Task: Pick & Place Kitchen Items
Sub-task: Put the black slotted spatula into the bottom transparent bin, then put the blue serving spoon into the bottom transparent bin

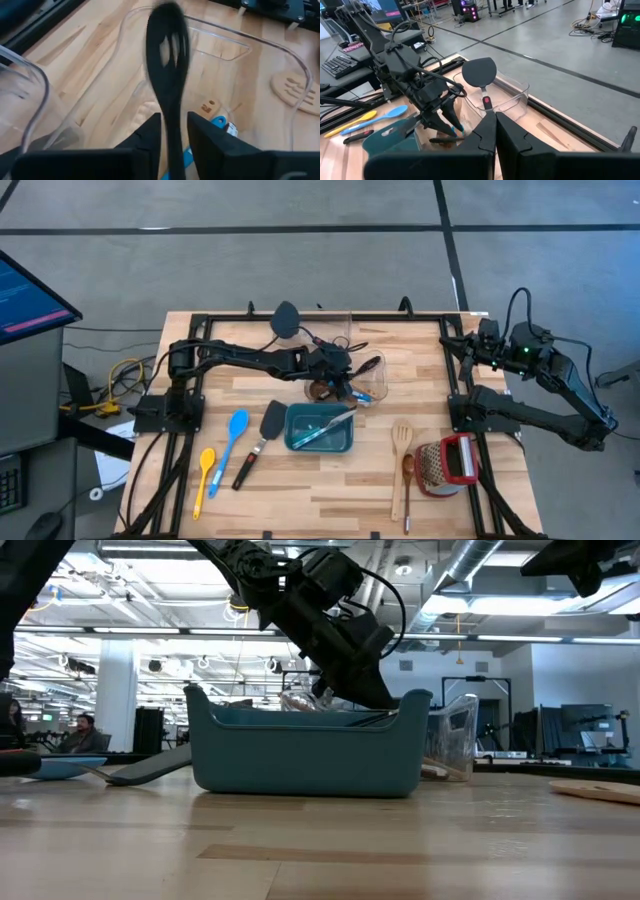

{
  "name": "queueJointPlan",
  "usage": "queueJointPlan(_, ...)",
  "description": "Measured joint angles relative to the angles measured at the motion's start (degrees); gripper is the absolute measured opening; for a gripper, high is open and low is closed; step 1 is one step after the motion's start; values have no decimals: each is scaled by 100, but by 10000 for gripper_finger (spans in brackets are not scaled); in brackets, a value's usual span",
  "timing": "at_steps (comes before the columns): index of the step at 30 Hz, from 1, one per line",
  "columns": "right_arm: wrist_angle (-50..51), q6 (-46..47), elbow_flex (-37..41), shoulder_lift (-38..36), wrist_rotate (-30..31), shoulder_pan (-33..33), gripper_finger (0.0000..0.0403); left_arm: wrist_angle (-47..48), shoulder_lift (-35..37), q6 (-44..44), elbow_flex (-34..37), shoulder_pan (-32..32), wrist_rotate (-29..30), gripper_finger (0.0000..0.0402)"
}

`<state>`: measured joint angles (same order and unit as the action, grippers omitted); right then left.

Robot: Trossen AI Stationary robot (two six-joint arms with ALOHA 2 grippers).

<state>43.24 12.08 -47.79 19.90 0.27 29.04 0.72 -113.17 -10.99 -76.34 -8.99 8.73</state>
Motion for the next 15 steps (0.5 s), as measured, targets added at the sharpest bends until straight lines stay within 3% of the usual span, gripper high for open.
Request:
queueJointPlan(7,-1,-2,0,0,0,0,0,-295,0,-122,4,0,48,131)
queueJointPlan(15,-8,-2,0,0,2,-2,0,-793,215,-328,7,0,44,121)
